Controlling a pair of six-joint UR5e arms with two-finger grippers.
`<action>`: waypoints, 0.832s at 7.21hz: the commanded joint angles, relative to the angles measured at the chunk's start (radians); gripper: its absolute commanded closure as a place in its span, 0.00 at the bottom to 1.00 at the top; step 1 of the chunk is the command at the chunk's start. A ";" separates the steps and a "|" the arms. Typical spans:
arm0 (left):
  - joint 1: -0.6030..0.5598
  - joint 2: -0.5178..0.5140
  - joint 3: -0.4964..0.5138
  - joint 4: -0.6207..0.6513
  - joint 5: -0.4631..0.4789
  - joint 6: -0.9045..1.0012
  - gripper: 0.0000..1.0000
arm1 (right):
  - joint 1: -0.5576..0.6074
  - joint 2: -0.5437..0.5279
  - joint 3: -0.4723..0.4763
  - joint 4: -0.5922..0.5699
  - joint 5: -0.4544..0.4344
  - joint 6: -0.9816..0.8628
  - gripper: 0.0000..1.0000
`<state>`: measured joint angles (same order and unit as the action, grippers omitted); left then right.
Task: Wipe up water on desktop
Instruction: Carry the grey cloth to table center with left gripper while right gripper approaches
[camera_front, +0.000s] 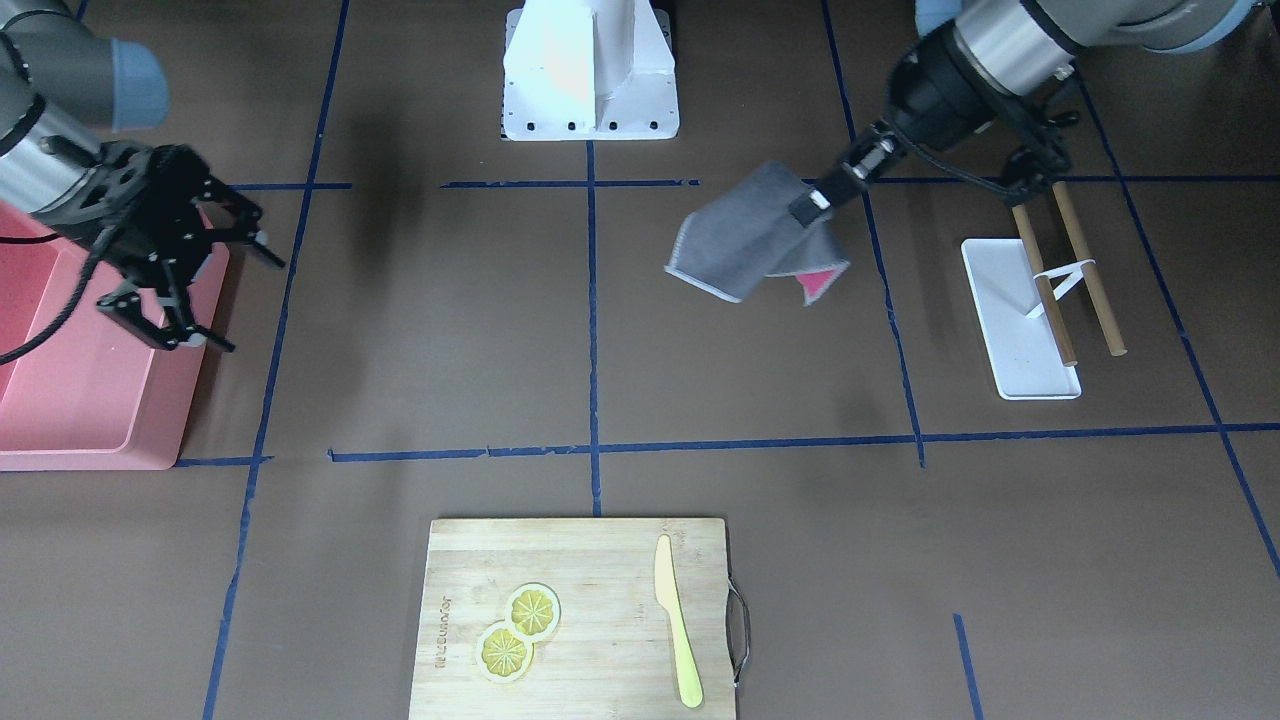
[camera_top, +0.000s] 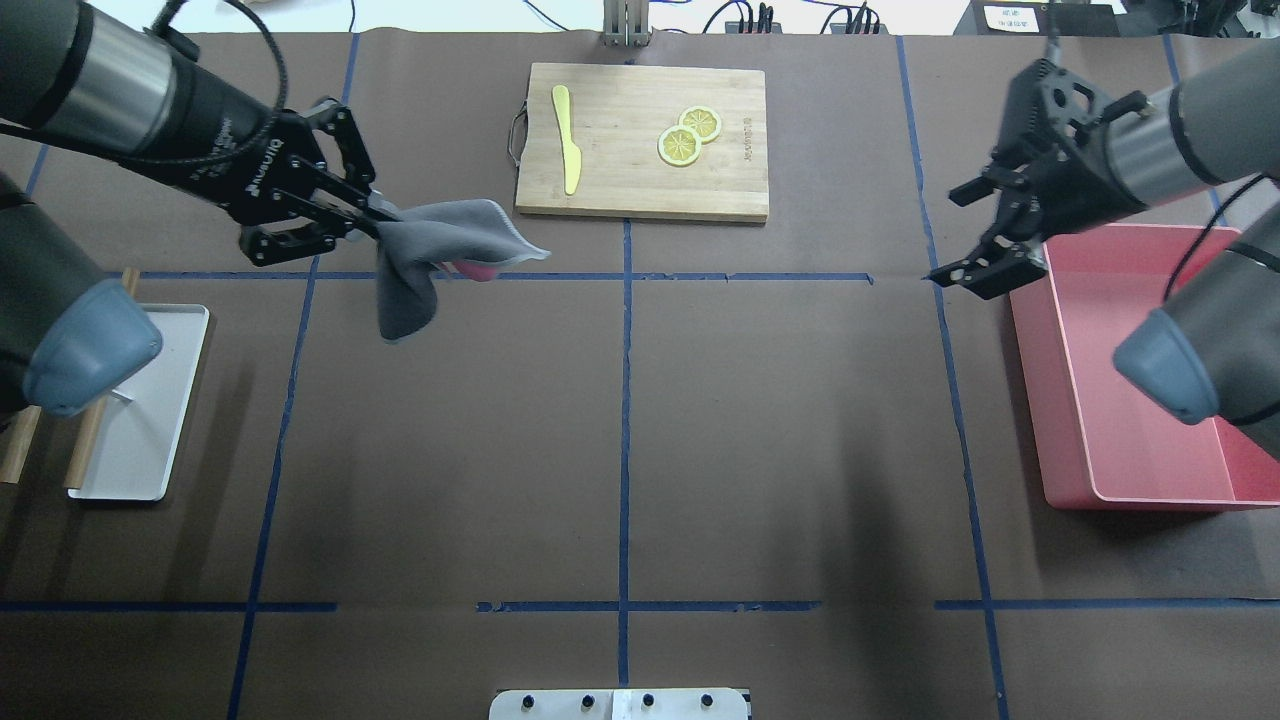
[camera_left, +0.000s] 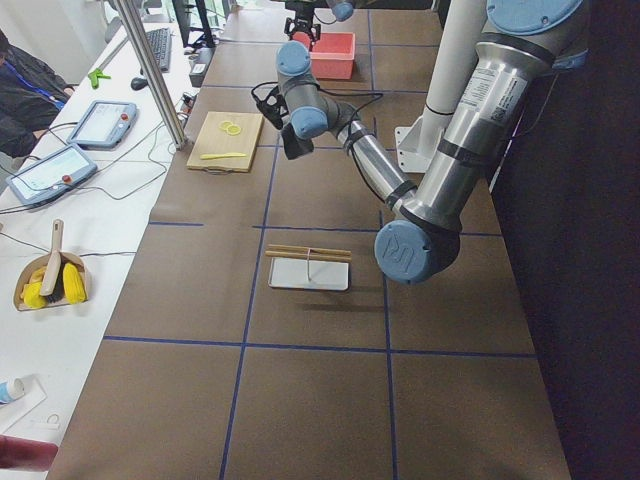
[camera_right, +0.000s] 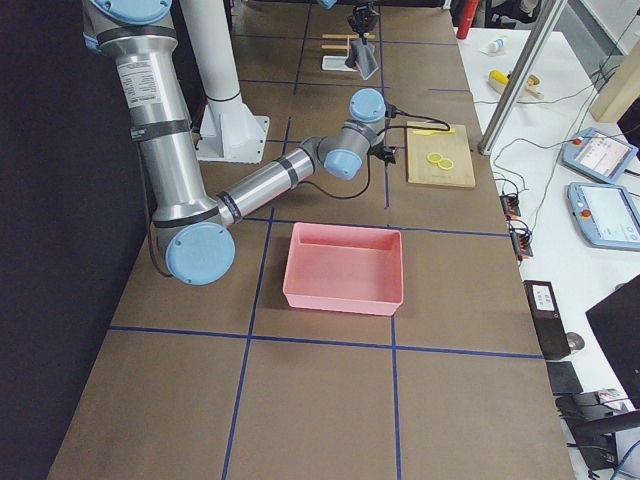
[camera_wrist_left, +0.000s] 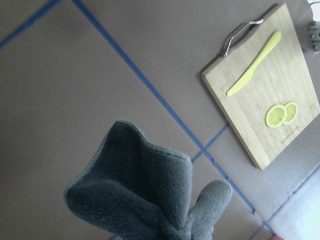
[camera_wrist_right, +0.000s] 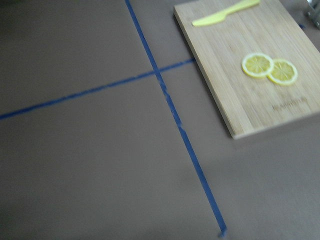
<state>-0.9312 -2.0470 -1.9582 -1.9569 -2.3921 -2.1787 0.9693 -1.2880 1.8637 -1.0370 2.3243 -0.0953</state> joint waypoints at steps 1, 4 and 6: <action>0.049 -0.059 -0.002 0.001 0.002 -0.113 1.00 | -0.075 0.129 0.020 0.000 -0.016 0.116 0.00; 0.069 -0.097 0.013 0.007 0.013 -0.189 1.00 | -0.167 0.190 0.078 0.000 -0.138 0.189 0.00; 0.083 -0.116 0.016 0.012 0.036 -0.194 1.00 | -0.254 0.205 0.110 0.000 -0.267 0.189 0.00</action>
<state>-0.8540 -2.1496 -1.9453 -1.9481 -2.3674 -2.3661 0.7657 -1.0960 1.9553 -1.0369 2.1290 0.0915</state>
